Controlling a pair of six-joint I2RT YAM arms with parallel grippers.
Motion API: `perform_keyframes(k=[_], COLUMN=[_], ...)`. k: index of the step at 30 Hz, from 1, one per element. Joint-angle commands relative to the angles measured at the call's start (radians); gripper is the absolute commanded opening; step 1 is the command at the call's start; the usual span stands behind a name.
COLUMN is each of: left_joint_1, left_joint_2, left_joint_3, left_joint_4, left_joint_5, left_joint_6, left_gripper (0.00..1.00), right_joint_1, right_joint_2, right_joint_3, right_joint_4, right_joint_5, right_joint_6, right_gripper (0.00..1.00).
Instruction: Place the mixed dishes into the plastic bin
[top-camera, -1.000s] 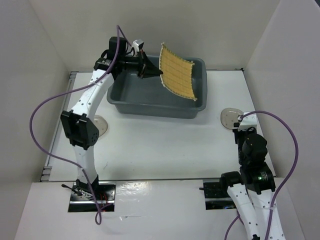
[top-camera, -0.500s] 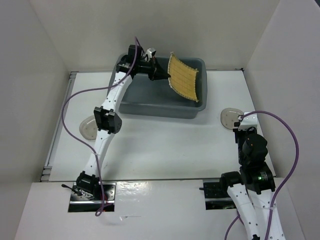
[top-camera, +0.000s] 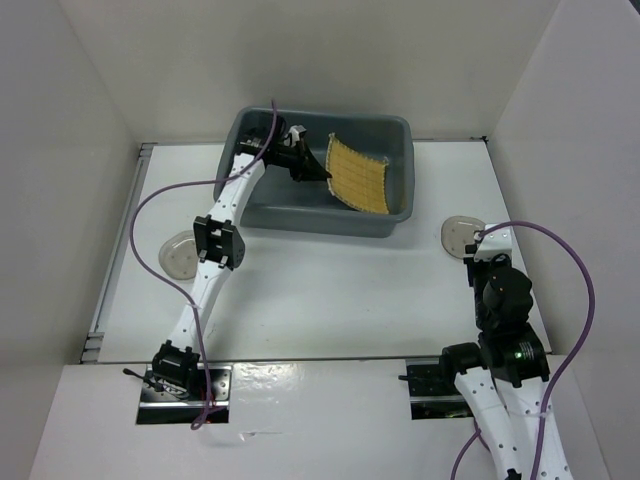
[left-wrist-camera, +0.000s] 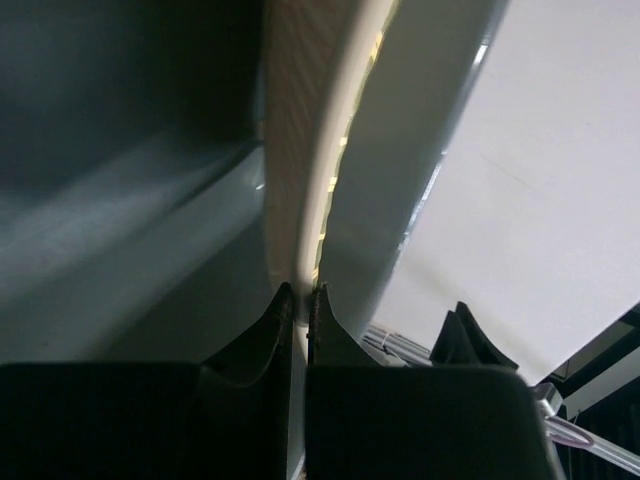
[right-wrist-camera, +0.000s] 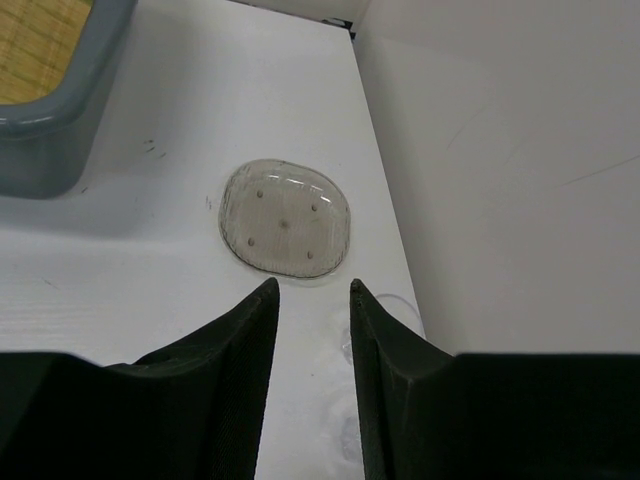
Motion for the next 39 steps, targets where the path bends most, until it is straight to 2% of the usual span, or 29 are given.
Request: perform_keyframes(k=[1, 3, 7, 8, 10, 11, 12, 15, 16, 18, 21, 24, 26, 29, 32, 34, 36, 37, 38, 39], left_joint_1=[-0.003, -0.003, 0.006, 0.017, 0.017, 0.017, 0.017, 0.017, 0.017, 0.017, 0.008, 0.008, 0.008, -0.001, -0.027, -0.056, -0.075, -0.084, -0.107, -0.119], left_joint_2=[0.017, 0.017, 0.026, 0.026, 0.0, -0.015, -0.025, -0.039, -0.039, -0.039, -0.019, -0.041, -0.097, -0.199, -0.314, -0.451, -0.563, -0.689, -0.753, -0.89], left_joint_3=[0.056, 0.056, 0.056, 0.056, 0.056, 0.056, 0.056, 0.046, 0.062, 0.062, 0.062, 0.062, 0.062, 0.062, 0.021, -0.118, -0.242, -0.311, -0.458, -0.543], left_joint_4=[-0.031, -0.082, -0.233, -0.306, -0.388, -0.389, -0.389, -0.389, -0.389, -0.389, -0.389, -0.389, -0.389, -0.389, -0.389, -0.389, -0.389, -0.389, -0.389, -0.389], left_joint_5=[-0.004, -0.03, -0.101, -0.13, -0.222, -0.253, -0.267, -0.267, -0.267, -0.242, -0.152, -0.15, -0.17, -0.23, -0.286, -0.34, -0.473, -0.536, -0.679, -0.752], left_joint_6=[0.061, 0.089, 0.17, 0.21, 0.247, 0.262, 0.262, 0.262, 0.249, 0.239, 0.23, 0.196, 0.178, 0.129, 0.12, 0.146, 0.175, 0.188, 0.202, 0.213], left_gripper=[0.0, 0.0, 0.01, 0.03, 0.07, 0.1, 0.22, 0.36, 0.49, 0.62, 0.71, 0.77, 0.85, 1.0, 1.0, 1.0, 1.0, 1.0, 1.0, 1.0], right_joint_1=[0.009, 0.009, 0.018, 0.018, 0.018, 0.018, 0.018, 0.018, 0.018, 0.018, 0.018, 0.018, 0.018, 0.018, 0.018, 0.018, 0.009, 0.009, -0.002, -0.002], right_joint_2=[0.01, 0.01, 0.03, 0.03, 0.039, 0.039, 0.039, 0.039, 0.039, 0.039, 0.039, 0.05, 0.05, 0.05, 0.05, 0.073, 0.09, 0.114, 0.139, 0.171], right_joint_3=[-0.001, -0.001, -0.01, -0.01, -0.01, -0.01, -0.01, -0.01, -0.01, -0.01, -0.019, -0.019, -0.029, -0.029, -0.038, -0.048, -0.058, -0.058, -0.032, -0.02], right_joint_4=[0.052, 0.052, 0.052, 0.052, 0.061, 0.061, 0.061, 0.061, 0.061, 0.061, 0.071, 0.071, 0.071, 0.08, 0.089, 0.101, 0.092, 0.082, 0.06, 0.01], right_joint_5=[0.02, 0.02, 0.02, 0.031, 0.031, 0.031, 0.031, 0.04, 0.04, 0.04, 0.04, 0.049, 0.049, 0.058, 0.078, 0.078, 0.065, 0.031, 0.008, 0.008], right_joint_6=[-0.003, -0.003, -0.003, -0.003, -0.003, -0.003, -0.003, -0.003, -0.003, -0.003, -0.003, -0.003, -0.003, 0.006, 0.015, 0.027, 0.017, -0.003, -0.022, -0.032], right_gripper=[0.4, 0.42, 0.61, 0.68, 0.75, 0.77, 0.78, 0.81, 0.81, 0.83, 0.84, 0.87, 0.89, 0.97, 0.98, 0.98, 0.98, 0.98, 0.98, 0.98])
